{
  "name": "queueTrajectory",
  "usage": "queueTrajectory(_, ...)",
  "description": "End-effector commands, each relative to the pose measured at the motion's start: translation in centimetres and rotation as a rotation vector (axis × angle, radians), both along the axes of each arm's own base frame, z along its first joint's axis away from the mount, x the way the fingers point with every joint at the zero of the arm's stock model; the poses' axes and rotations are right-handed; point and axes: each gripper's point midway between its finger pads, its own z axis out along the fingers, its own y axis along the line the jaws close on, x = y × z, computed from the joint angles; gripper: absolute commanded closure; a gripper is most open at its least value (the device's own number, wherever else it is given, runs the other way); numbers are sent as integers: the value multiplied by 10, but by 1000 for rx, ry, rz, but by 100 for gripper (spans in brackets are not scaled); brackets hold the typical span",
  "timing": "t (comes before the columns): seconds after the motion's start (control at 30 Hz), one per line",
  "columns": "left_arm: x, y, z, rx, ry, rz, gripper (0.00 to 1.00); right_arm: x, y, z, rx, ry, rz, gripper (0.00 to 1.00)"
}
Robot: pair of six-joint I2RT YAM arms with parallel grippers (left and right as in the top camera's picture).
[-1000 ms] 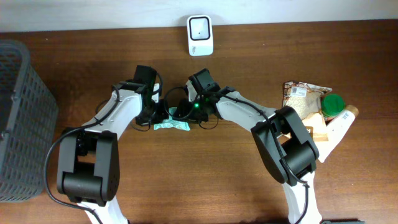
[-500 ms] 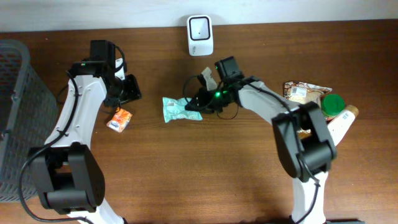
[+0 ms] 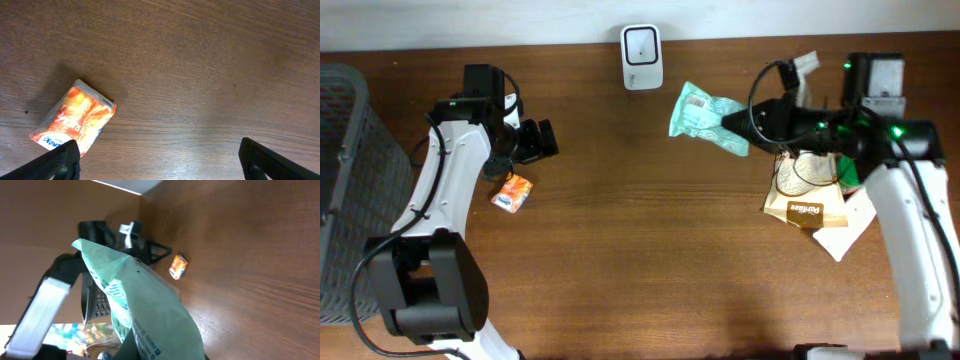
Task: Scan the item barcode
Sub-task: 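Lift the mint packet with the right gripper up to the scanner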
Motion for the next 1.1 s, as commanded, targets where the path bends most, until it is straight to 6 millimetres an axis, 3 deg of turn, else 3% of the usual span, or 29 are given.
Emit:
queueTrajectory(0.0, 3, 0, 10, -5, -30, -5, 1, -19, 1, 26, 8, -72, 6, 95)
queueTrajectory(0.17, 3, 0, 10, -5, -30, -5, 1, -15, -3, 14, -61, -57, -33, 96)
queueTrajectory(0.33, 3, 0, 10, -5, -30, -5, 1, -2, 16, -16, -329, -62, -131, 96)
queueTrajectory(0.43, 3, 0, 10, -5, -30, -5, 1, 20, 36, 1, -415, -142, -101, 96)
queueTrajectory(0.5, 3, 0, 10, -5, -30, -5, 1, 48, 37, 11, -536, -193, -117, 96)
queueTrajectory(0.53, 3, 0, 10, -5, -30, -5, 1, 77, 38, 16, -672, -265, -151, 96)
queueTrajectory(0.63, 3, 0, 10, -5, -30, -5, 1, 126, 49, 19, -893, -449, -198, 96)
queueTrajectory(0.87, 3, 0, 10, -5, -30, -5, 1, 242, 71, -22, -1384, -818, -368, 96)
queueTrajectory(1.07, 3, 0, 10, -5, -30, -5, 1, 297, 85, -57, -1713, -1092, -301, 96)
